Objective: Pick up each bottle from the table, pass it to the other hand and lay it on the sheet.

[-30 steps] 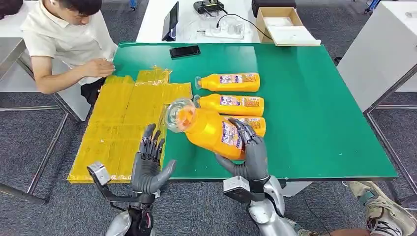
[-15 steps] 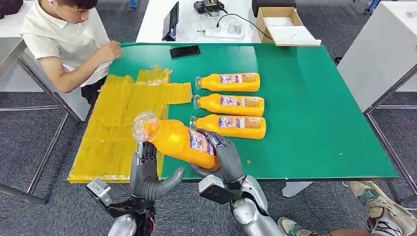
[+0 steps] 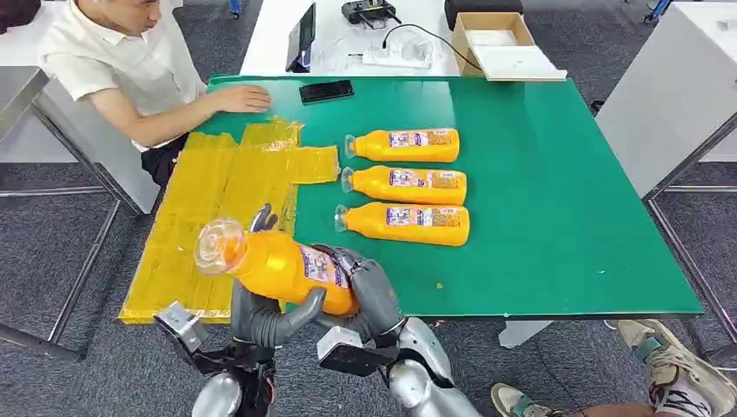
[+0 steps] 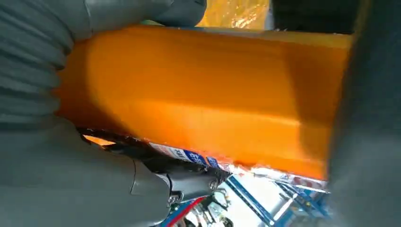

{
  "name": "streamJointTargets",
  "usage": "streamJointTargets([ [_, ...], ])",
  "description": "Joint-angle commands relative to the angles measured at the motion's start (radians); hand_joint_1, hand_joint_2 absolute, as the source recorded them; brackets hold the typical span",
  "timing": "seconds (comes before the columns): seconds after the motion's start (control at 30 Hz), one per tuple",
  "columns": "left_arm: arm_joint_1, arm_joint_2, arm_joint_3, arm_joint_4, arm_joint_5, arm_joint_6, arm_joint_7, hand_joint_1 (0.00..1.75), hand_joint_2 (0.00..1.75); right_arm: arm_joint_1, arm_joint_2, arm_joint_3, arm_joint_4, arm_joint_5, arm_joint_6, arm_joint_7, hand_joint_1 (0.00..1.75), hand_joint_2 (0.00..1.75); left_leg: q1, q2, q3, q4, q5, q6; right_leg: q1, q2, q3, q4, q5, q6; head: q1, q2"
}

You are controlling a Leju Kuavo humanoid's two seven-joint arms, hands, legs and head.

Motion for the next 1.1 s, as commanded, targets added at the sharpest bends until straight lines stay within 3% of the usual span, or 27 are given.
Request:
streamJointTargets([
  [0.03, -0.079, 0.010, 0.002, 0.187, 0.148, -0.153, 0.136, 0.00, 1.75, -0.048, 0.005, 0.129, 0.132, 0.012, -0.021, -0.019, 1.75, 1.75, 0.001, 0.002, 0.006, -0.002, -0.001, -0.002, 0.001, 0.000, 0.006, -0.003, -0.001, -0.002, 0.000, 0.000],
  [0.2, -0.091, 0.005, -0.001, 0.224, 0.209, -0.235, 0.157, 0.00, 1.75, -0.063, 0.030, 0.149, 0.167, -0.041, -0.013, -0.057, 1.75, 1.75, 0.000, 0.002, 0.004, -0.002, -0.001, -0.002, 0.000, 0.001, 0.004, -0.001, -0.001, -0.002, 0.000, 0.000],
  [0.57, -0.096, 0.011, 0.002, 0.181, 0.220, -0.246, 0.108, 0.00, 1.75, -0.052, 0.059, 0.162, 0.228, -0.095, 0.016, -0.090, 1.75, 1.75, 0.001, 0.002, 0.004, -0.001, -0.002, -0.002, 0.001, 0.000, 0.004, -0.001, -0.001, -0.002, 0.000, 0.000],
  [0.6, -0.094, 0.015, 0.003, 0.167, 0.235, -0.253, 0.099, 0.42, 1.75, -0.045, 0.070, 0.170, 0.253, -0.107, 0.019, -0.102, 1.75, 1.75, 0.000, 0.002, 0.003, -0.001, -0.001, -0.001, 0.000, 0.000, 0.003, -0.001, -0.001, -0.001, 0.000, 0.000],
  [0.63, -0.091, 0.017, 0.008, 0.156, 0.252, -0.257, 0.098, 1.75, 1.75, -0.041, 0.077, 0.175, 0.270, -0.111, 0.015, -0.111, 1.75, 1.75, 0.001, 0.002, 0.005, -0.001, -0.002, -0.002, 0.001, 0.000, 0.005, -0.001, -0.002, -0.002, 0.000, 0.000],
  [0.73, -0.079, 0.023, 0.017, 0.124, 0.300, -0.284, 0.094, 1.75, 1.75, -0.030, 0.079, 0.177, 0.280, -0.125, -0.005, -0.130, 1.64, 1.75, 0.001, 0.002, 0.003, -0.001, -0.001, -0.002, 0.001, 0.000, 0.003, -0.001, -0.001, -0.002, 0.000, 0.000],
  [0.77, -0.076, 0.028, 0.016, 0.118, 0.313, -0.299, 0.095, 1.75, 1.75, -0.027, 0.076, 0.173, 0.270, -0.129, -0.011, -0.133, 1.52, 1.75, 0.001, 0.001, 0.005, -0.001, -0.002, -0.002, 0.002, -0.001, 0.005, -0.001, -0.002, -0.002, 0.000, 0.000],
  [0.8, -0.071, 0.031, 0.017, 0.109, 0.318, -0.309, 0.090, 1.75, 1.75, -0.022, 0.070, 0.168, 0.253, -0.133, -0.011, -0.134, 1.19, 1.75, 0.001, 0.001, 0.003, -0.001, -0.001, -0.002, 0.001, 0.000, 0.003, -0.001, -0.001, -0.002, 0.000, 0.000],
  [0.83, -0.065, 0.037, 0.017, 0.097, 0.318, -0.325, 0.080, 1.75, 1.75, -0.013, 0.064, 0.157, 0.224, -0.138, -0.012, -0.133, 0.19, 1.75, 0.001, 0.001, 0.005, -0.001, -0.002, -0.002, 0.002, -0.001, 0.005, -0.001, -0.002, -0.003, 0.000, 0.000],
  [0.87, -0.054, 0.026, 0.025, 0.082, 0.316, -0.340, 0.075, 1.75, 1.75, -0.004, 0.057, 0.148, 0.196, -0.142, -0.011, -0.132, 0.00, 1.75, 0.001, 0.001, 0.003, 0.000, -0.002, -0.002, 0.001, -0.001, 0.003, -0.001, -0.002, -0.002, 0.000, 0.000],
  [0.9, -0.044, 0.030, 0.022, 0.068, 0.303, -0.354, 0.100, 1.75, 1.75, 0.013, 0.052, 0.131, 0.154, -0.147, -0.014, -0.133, 0.00, 1.75, 0.002, 0.000, 0.004, 0.000, -0.002, -0.002, 0.002, -0.002, 0.005, 0.000, -0.003, -0.003, 0.000, 0.000],
  [0.93, -0.041, 0.039, 0.023, 0.069, 0.313, -0.374, 0.116, 1.75, 1.75, 0.021, 0.042, 0.126, 0.126, -0.146, -0.011, -0.134, 0.00, 0.00, 0.001, 0.000, 0.002, 0.000, -0.001, -0.002, 0.001, -0.002, 0.002, 0.000, -0.002, -0.002, 0.000, 0.000],
  [1.1, -0.037, 0.043, 0.113, 0.075, 0.283, -0.331, 0.124, 1.75, 1.75, 0.084, 0.011, 0.067, -0.023, -0.145, -0.033, -0.140, 0.00, 0.00, 0.001, -0.001, 0.002, 0.000, -0.002, -0.002, 0.001, -0.003, 0.003, 0.000, -0.003, -0.002, 0.000, 0.000],
])
